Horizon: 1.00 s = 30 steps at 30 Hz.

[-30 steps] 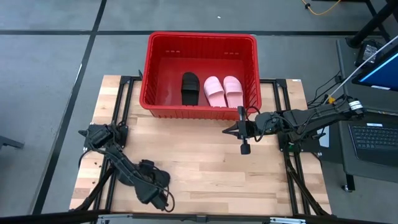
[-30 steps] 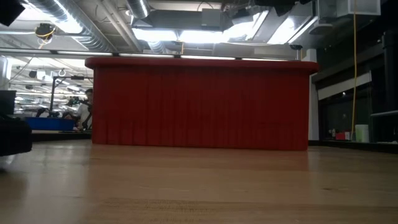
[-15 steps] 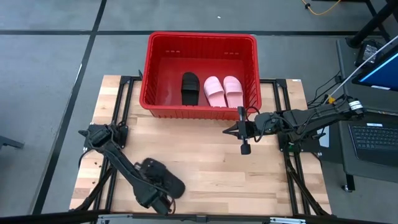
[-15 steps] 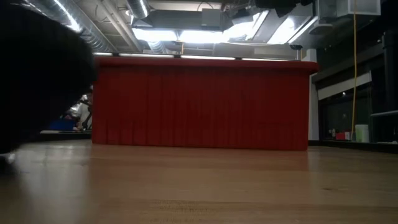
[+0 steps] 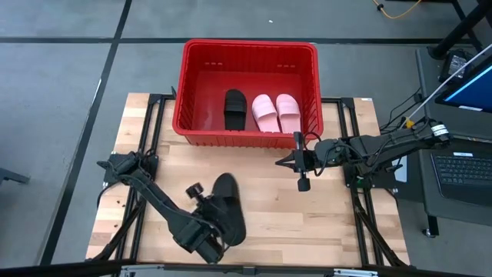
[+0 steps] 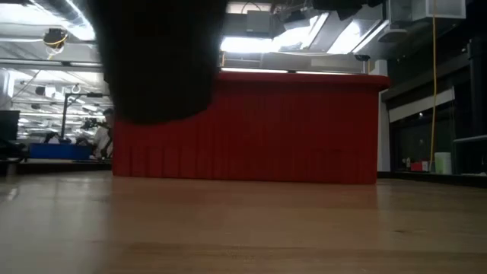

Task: Pick and place slides into bin
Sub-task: Put the black slide into the red container

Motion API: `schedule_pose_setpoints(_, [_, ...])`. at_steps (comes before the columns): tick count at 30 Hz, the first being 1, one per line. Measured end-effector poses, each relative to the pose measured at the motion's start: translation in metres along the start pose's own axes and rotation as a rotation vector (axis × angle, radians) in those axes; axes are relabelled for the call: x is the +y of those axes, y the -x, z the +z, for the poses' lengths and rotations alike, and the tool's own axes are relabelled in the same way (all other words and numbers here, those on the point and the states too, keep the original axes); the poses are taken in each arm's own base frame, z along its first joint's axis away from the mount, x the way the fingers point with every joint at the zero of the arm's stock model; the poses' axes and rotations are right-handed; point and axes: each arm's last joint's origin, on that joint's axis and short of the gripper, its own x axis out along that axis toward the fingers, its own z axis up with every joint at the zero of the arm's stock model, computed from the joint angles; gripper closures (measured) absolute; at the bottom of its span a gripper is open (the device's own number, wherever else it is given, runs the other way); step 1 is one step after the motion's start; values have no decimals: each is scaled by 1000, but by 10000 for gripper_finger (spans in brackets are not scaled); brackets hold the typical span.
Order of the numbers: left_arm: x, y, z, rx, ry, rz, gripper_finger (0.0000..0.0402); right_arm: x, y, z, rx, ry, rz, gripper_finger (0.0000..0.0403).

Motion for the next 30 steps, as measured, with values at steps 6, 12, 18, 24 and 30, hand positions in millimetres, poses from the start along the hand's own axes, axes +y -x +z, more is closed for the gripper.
schedule_pose_setpoints(6, [6,13,28,-120,-138,-18,399,0,0,0,1,-1,0,395])
schedule_pose_setpoints(12, [29,33,49,-276,-179,-2,399,0,0,-1,8,1,2,395])
schedule_pose_setpoints(18, [52,46,62,-385,-252,50,399,0,0,-1,7,-1,2,395])
schedule_pose_setpoints(24, [67,51,72,-489,-401,172,399,0,0,-1,7,-1,1,395])
schedule_pose_setpoints(30, [97,55,88,-485,-404,199,399,0,0,1,-11,-2,-2,395])
